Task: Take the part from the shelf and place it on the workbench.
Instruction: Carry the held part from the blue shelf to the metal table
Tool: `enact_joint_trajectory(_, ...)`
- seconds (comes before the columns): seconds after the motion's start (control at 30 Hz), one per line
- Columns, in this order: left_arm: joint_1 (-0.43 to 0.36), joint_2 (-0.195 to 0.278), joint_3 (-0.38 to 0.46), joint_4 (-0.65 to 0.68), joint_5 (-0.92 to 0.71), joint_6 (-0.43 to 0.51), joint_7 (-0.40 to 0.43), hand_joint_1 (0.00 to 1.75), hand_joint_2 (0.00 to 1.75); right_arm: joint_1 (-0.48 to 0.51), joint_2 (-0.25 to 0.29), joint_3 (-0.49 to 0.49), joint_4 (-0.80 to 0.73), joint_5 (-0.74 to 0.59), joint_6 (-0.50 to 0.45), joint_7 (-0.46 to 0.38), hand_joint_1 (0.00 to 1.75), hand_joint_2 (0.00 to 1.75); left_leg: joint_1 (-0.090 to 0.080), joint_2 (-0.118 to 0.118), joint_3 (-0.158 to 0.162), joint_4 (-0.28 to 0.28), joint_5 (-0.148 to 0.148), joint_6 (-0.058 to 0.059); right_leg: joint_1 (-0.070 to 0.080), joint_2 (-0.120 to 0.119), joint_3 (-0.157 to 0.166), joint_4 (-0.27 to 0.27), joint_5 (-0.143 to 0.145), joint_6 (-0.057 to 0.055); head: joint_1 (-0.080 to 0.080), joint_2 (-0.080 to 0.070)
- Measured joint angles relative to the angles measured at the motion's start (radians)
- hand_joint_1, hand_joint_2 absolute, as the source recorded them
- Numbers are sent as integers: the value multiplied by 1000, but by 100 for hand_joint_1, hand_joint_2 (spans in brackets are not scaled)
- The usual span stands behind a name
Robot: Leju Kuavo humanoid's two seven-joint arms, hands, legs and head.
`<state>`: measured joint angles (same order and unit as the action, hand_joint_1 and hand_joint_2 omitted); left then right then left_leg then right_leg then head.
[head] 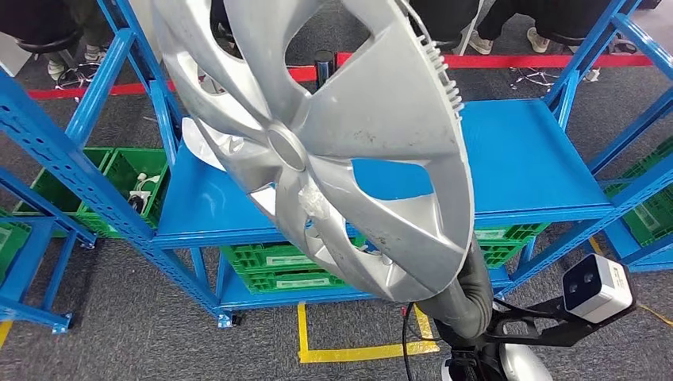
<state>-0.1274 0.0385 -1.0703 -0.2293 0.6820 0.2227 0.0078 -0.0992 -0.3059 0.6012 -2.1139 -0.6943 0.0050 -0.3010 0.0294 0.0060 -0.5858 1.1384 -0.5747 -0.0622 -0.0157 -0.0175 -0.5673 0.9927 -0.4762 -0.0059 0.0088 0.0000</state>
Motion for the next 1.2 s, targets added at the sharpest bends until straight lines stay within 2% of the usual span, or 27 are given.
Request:
enact_joint_trajectory(0.07, -1, 0, 0, -1, 0, 0, 0, 0, 175, -1, 0, 0, 0, 0, 0, 0, 175, 175, 4, 1, 48, -79, 20, 0, -3, 2, -19, 25, -2, 17, -10, 0)
enact_joint_trajectory(0.13, 0, 0, 0, -2, -1, -1, 0, 0, 175, -2, 0, 0, 1, 0, 0, 0, 175, 175, 0, -3, 44, -83, 21, 22, -2, 5, -28, 35, 2, 31, -12, 0)
enact_joint_trajectory(0.2, -1, 1, 0, -2, -1, -1, 1, 0, 175, -3, -1, 1, 2, 0, 1, 0, 175, 175, 0, -3, 32, -84, 27, 45, -5, 6, -36, 41, 0, 42, -6, 0)
enact_joint_trajectory(0.23, -1, 1, 0, -2, -2, -1, 1, 0, 175, -3, -1, 1, 2, 0, 1, 0, 175, 175, -1, -3, 25, -85, 34, 55, -6, 7, -43, 56, -20, 46, -1, 0)
enact_joint_trajectory(0.3, -2, 2, 0, -2, -2, -1, 2, 0, 175, -3, -1, 1, 2, 0, 1, 0, 175, 175, -4, -4, 5, -86, 50, 70, -6, 9, -71, 143, -101, 50, 10, 0)
enact_joint_trajectory(0.37, 0, 2, 0, -2, -3, -1, 2, 0, 175, -3, -1, 1, 3, 0, 1, 0, 175, 175, -11, -4, -16, -85, 66, 76, -4, 10, -98, 264, -177, 49, 25, 0)
enact_joint_trajectory(0.4, 0, 2, 0, -2, -2, -1, 2, 0, 175, -3, -1, 1, 5, 0, 1, 0, 175, 175, -16, -4, -27, -84, 74, 78, -2, 10, -97, 297, -189, 45, 31, 0)
enact_joint_trajectory(0.43, 1, 2, 0, -2, -2, -1, 3, 0, 175, -3, -1, 1, 6, 0, 1, 0, 175, 175, -21, -4, -36, -84, 82, 80, 2, 11, -81, 294, -183, 37, 36, 0)
enact_joint_trajectory(0.47, 1, 2, 0, -2, -2, -1, 4, 0, 175, -3, -1, 1, 8, 0, 1, 0, 175, 175, -27, -4, -44, -84, 89, 81, 7, 11, -47, 254, -161, 26, 40, 0)
enact_joint_trajectory(0.53, 0, 0, 0, -3, -2, -1, 5, 0, 175, -4, -1, 1, 9, 0, 1, 0, 175, 175, -35, -4, -55, -85, 103, 82, 25, 15, 48, 108, -120, -12, 45, 0)
enact_joint_trajectory(0.57, 0, -1, 0, -4, -1, -1, 5, 0, 175, -4, -1, 1, 9, 0, 1, 0, 175, 175, -36, -3, -60, -87, 110, 79, 32, 14, 83, 48, -108, -24, 44, 0)
enact_joint_trajectory(0.6, 0, -3, 0, -4, -1, -1, 5, 0, 175, -5, -1, 1, 8, 0, 1, 0, 175, 175, -34, -2, -62, -89, 119, 75, 39, 14, 102, 10, -103, -33, 43, 0)
enact_joint_trajectory(0.63, 0, -4, 0, -5, -1, -1, 5, 0, 175, -5, -1, 1, 8, 0, 1, 0, 175, 175, -34, -1, -64, -93, 127, 69, 43, 12, 105, -4, -100, -36, 42, 0)
enact_joint_trajectory(0.7, 0, -4, 0, -5, -1, -1, 5, 0, 175, -6, -1, 0, 8, 0, 1, 0, 175, 175, -29, 2, -66, -101, 138, 58, 44, 9, 102, -24, -75, -35, 48, 0)
enact_joint_trajectory(0.73, 0, -4, 0, -5, 0, -1, 5, 0, 175, -6, -1, 1, 9, 0, 1, 0, 175, 175, -29, 0, -70, -95, 126, 54, 42, 6, 101, -37, -60, -36, 50, 0)
enact_joint_trajectory(0.77, 0, -4, 0, -5, 0, -1, 6, 0, 175, -6, -1, 1, 9, 0, 1, 0, 175, 175, -29, -3, -79, -72, 96, 49, 38, 4, 96, -49, -44, -35, 48, 0)
enact_joint_trajectory(0.8, -1, -3, 0, -5, 0, -1, 6, 0, 175, -6, -1, 1, 10, 0, 2, 0, 175, 175, -28, -6, -93, -29, 51, 45, 35, 2, 88, -55, -32, -32, 42, 0)
enact_joint_trajectory(0.87, -1, -1, 0, -5, 1, -1, 6, 0, 175, -5, 0, 1, 11, -1, 2, 0, 175, 175, -23, -9, -121, 86, -30, 33, 32, 1, 62, -52, -15, -30, 29, 0)
enact_joint_trajectory(0.9, -1, 0, 0, -5, 2, -1, 6, 0, 175, -4, 0, 1, 12, -1, 1, 0, 175, 175, -21, -9, -124, 129, -43, 28, 31, -1, 48, -46, -8, -27, 24, 0)
enact_joint_trajectory(0.93, -1, 1, 0, -5, 3, -1, 6, 0, 175, -4, 0, 1, 13, -1, 1, 0, 175, 175, -18, -8, -112, 143, -34, 22, 28, -2, 32, -38, -2, -24, 21, 0)
enact_joint_trajectory(0.97, -1, 1, 0, -5, 3, -1, 7, 0, 175, -3, 0, 1, 15, -2, 1, 0, 175, 175, -15, -6, -83, 124, -11, 16, 24, -2, 16, -28, 2, -19, 18, 0)
enact_joint_trajectory(1.0, -1, 2, 0, -5, 4, -1, 7, 0, 175, -3, 0, 1, 16, -2, 1, 0, 175, 175, -10, -4, -39, 73, 13, 10, 19, -3, -1, -14, 5, -14, 14, 0)
enact_joint_trajectory(1.03, -1, 2, 0, -5, 4, -1, 8, 0, 175, -3, 0, 1, 17, -3, 1, 0, 175, 175, -9, -1, 8, 12, 22, 3, 16, -2, -18, 1, 6, -9, 8, 0)
enact_joint_trajectory(1.07, -2, 2, 0, -5, 4, -1, 8, 0, 175, -3, 0, 1, 17, -4, 1, 0, 175, 175, -7, 1, 43, -42, 22, 1, 15, -2, -32, 17, 7, -3, 2, 0)
enact_joint_trajectory(1.1, -2, 2, 0, -6, 4, -1, 8, 0, 175, -2, 0, 1, 17, -5, 1, 0, 175, 175, -8, 2, 63, -78, 13, 5, 16, -2, -42, 29, 9, 3, -2, 0)
enact_joint_trajectory(1.13, -2, 2, 0, -6, 4, -1, 8, 0, 175, -2, 0, 1, 17, -6, 1, 0, 175, 175, -11, 1, 67, -93, 4, 13, 16, -2, -49, 36, 13, 9, -3, 0)
enact_joint_trajectory(1.2, -1, 3, 0, -6, 4, -1, 9, 0, 175, 0, 0, 1, 18, -6, 1, 0, 175, 175, -11, -1, 57, -97, 10, 40, 15, -2, -54, 40, 19, 19, 0, 0)
